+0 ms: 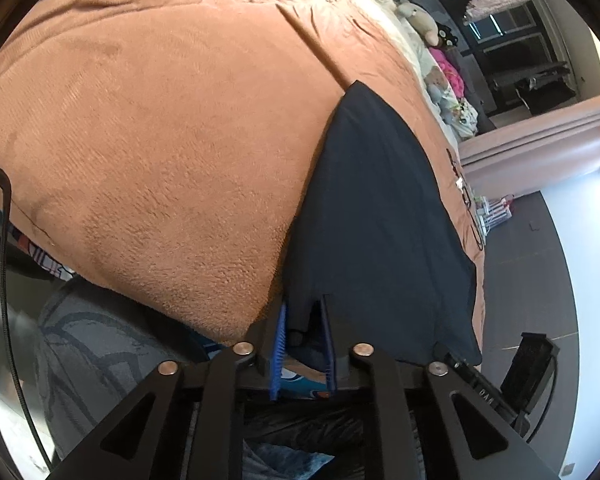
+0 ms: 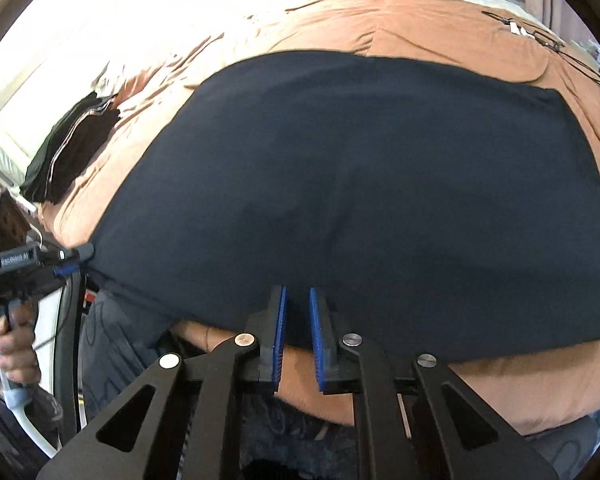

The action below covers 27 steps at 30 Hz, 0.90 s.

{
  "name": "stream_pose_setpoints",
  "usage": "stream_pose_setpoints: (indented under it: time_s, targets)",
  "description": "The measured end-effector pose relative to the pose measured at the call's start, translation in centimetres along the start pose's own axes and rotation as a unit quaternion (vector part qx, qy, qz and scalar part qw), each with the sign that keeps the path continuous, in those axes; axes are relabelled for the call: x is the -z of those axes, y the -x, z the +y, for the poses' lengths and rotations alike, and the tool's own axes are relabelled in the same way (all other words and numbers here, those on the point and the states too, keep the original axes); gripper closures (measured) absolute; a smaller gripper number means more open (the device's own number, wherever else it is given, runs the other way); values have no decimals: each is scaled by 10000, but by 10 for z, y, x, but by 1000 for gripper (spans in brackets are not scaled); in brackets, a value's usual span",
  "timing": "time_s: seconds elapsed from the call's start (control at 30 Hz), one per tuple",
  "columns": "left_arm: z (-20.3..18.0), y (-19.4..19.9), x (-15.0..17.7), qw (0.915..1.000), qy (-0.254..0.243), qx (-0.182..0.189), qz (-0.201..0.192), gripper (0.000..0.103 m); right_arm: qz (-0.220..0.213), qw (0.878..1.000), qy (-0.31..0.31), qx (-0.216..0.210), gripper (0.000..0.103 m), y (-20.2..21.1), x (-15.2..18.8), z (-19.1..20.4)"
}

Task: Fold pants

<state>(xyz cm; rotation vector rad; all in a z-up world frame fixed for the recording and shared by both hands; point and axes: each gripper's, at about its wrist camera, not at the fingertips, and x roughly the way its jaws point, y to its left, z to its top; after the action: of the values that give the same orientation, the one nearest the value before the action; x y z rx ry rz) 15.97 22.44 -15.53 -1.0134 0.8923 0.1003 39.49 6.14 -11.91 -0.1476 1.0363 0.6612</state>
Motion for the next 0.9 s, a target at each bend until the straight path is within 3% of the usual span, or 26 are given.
stream_pose_setpoints:
  time_s: [0.9]
  targets:
    - [-1,-15,-24,9952,915,-251,-254,84,225,9986,-487,-30,94,-67,-104,-47]
